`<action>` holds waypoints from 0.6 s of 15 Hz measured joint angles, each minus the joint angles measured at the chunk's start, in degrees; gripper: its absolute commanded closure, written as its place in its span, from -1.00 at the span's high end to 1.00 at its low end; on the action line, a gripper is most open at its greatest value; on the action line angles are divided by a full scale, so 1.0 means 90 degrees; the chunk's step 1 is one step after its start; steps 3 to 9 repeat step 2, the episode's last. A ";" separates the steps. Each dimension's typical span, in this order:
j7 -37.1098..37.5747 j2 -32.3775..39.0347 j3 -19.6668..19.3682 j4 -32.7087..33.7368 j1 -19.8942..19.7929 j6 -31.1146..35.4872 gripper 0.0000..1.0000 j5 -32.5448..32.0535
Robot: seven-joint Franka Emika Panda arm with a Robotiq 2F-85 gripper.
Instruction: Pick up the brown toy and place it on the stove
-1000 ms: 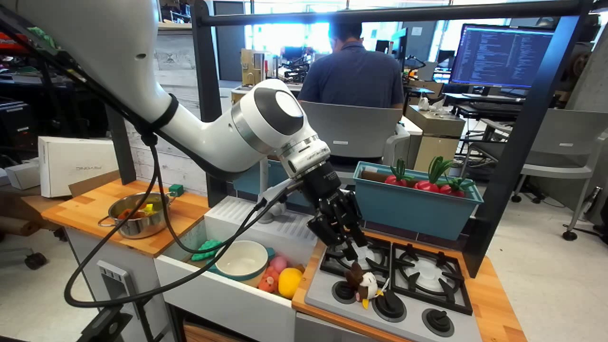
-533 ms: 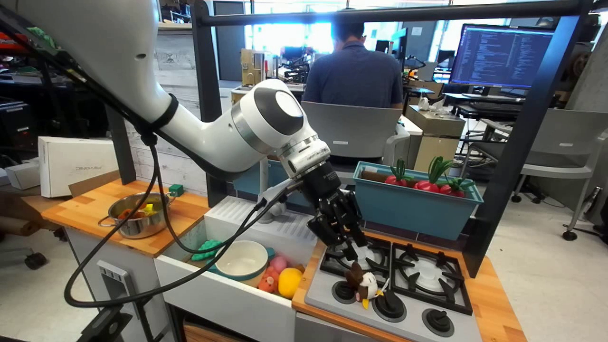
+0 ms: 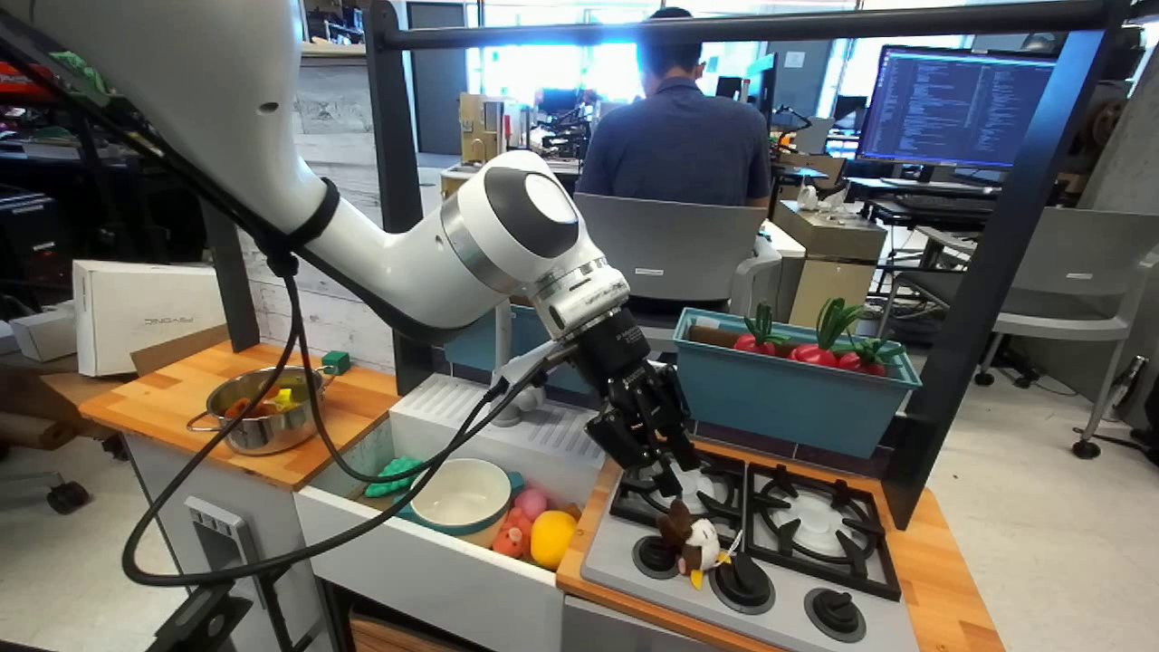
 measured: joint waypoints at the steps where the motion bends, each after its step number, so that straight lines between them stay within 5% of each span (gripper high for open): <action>1: 0.0000 0.0000 0.0000 0.0000 0.0000 0.0000 -0.03 0.0000; 9: 0.0000 0.0000 0.0000 0.0000 0.0000 0.0000 -0.03 0.0000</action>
